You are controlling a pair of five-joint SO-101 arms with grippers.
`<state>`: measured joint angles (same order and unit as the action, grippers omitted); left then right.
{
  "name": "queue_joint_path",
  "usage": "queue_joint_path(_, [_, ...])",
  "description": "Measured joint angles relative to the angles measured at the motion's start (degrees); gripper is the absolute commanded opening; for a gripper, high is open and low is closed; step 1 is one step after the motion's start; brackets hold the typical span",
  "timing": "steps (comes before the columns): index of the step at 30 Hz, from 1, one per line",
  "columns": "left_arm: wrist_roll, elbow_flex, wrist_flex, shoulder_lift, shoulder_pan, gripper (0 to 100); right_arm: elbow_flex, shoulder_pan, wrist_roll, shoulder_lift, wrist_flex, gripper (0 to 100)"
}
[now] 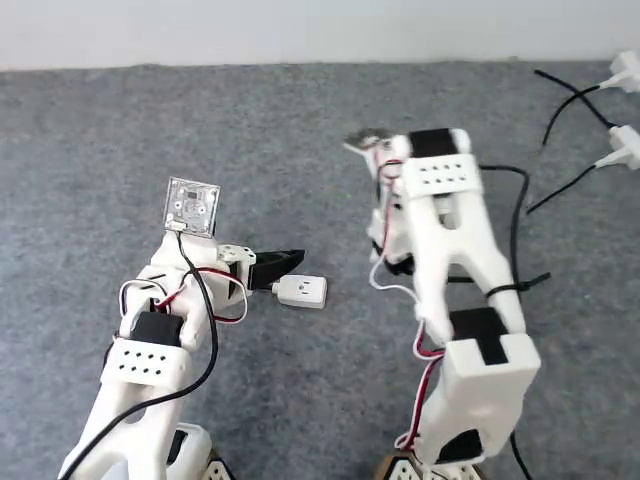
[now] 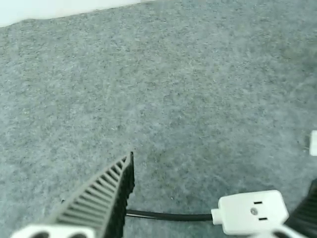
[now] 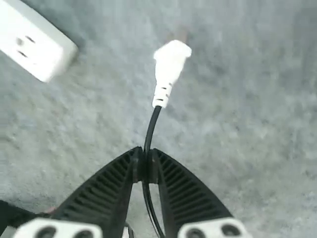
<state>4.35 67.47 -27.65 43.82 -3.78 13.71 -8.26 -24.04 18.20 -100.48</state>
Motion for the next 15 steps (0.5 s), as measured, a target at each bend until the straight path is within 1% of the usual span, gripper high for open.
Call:
queue_joint_path(6, [0.0, 0.0, 0.0, 0.0, 0.0, 50, -0.2, 6.3, -4.5, 0.0, 0.0, 0.8])
queue_joint_path(10, [0.0, 0.0, 0.0, 0.0, 0.0, 50, -0.4, 6.5, -5.3, 0.0, 0.8, 0.8])
queue_joint_path(15, [0.0, 0.0, 0.0, 0.0, 0.0, 50, -0.4, 6.6, -5.3, 1.6, 7.3, 0.8])
